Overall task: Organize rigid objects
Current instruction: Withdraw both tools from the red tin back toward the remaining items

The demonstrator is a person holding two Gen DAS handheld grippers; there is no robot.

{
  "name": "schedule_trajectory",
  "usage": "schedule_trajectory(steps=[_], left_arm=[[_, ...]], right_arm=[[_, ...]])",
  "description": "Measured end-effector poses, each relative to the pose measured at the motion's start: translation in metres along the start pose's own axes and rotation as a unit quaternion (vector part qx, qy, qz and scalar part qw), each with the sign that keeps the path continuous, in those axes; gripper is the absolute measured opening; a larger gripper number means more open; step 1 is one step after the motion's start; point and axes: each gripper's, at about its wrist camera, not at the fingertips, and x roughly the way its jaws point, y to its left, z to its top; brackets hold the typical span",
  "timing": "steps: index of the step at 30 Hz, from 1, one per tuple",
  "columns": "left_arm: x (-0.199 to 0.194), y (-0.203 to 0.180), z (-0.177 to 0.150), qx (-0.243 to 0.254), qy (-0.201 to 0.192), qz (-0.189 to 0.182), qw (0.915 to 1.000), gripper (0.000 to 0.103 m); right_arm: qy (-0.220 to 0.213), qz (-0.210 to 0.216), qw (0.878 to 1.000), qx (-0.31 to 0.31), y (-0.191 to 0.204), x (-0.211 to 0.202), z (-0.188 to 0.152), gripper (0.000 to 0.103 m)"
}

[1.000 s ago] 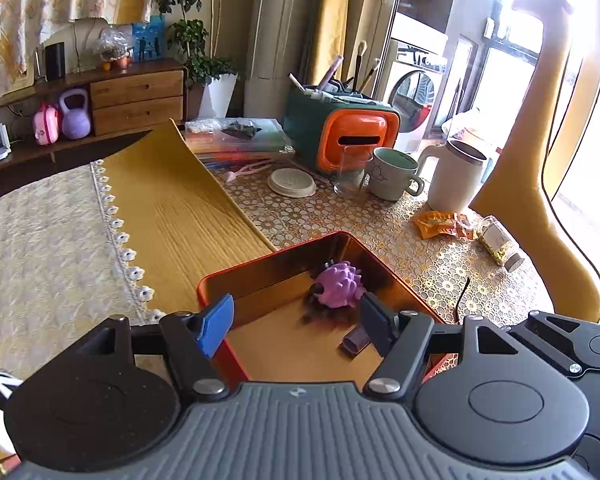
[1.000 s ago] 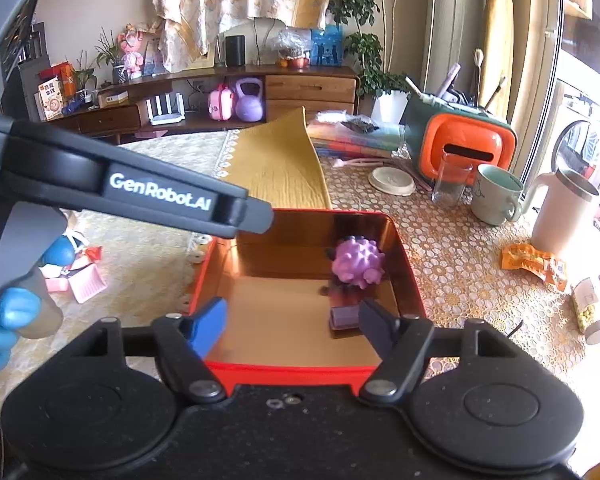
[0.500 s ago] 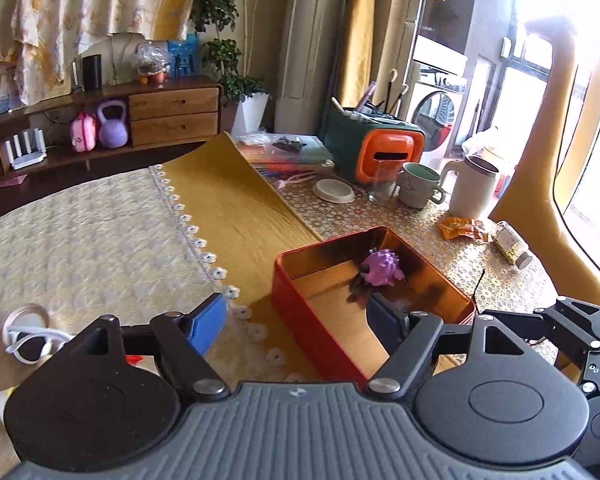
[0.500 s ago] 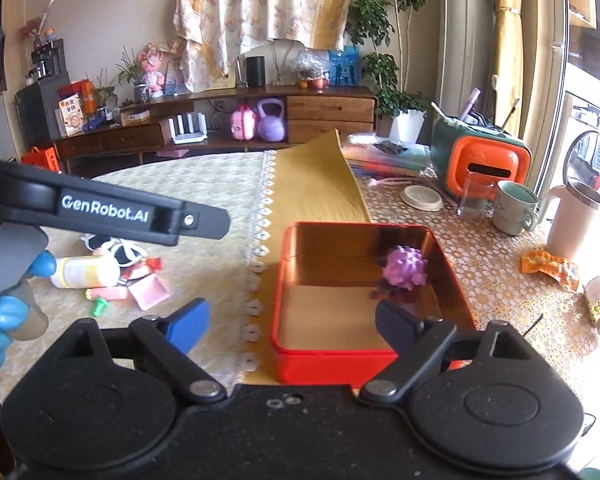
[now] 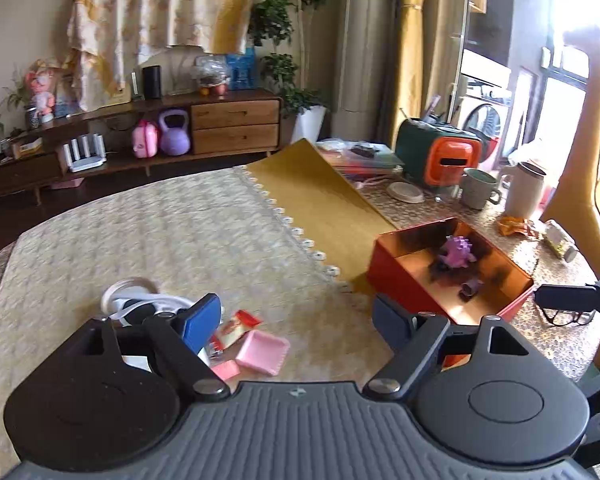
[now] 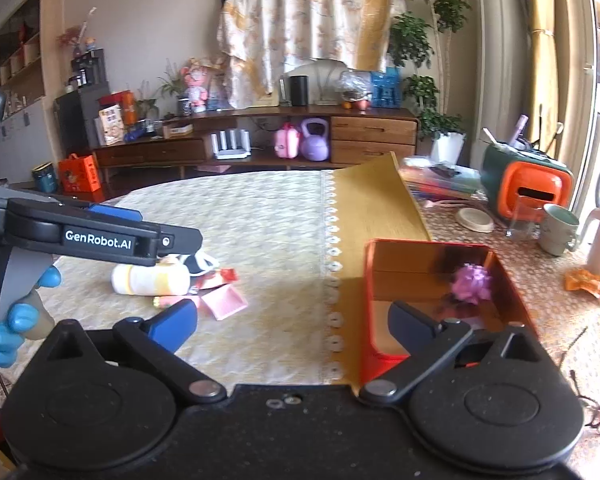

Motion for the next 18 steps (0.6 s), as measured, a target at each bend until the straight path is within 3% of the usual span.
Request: schedule_trajectory(steps=[10,18], left_arm=[[-0.023,0.064,-0.027,-0.042,-0.013,0.047,0.9979,0.087],[-0.017,0.106,-0.05,-0.082,0.005,0.071,0.9941,0.087]], right_arm=[[0.0,0.032,0.999,-0.002,0.028,0.011,-0.005,0.103],[0.02,0.043,0.999,-0.013,0.046,0.026,-0.011,0.103]])
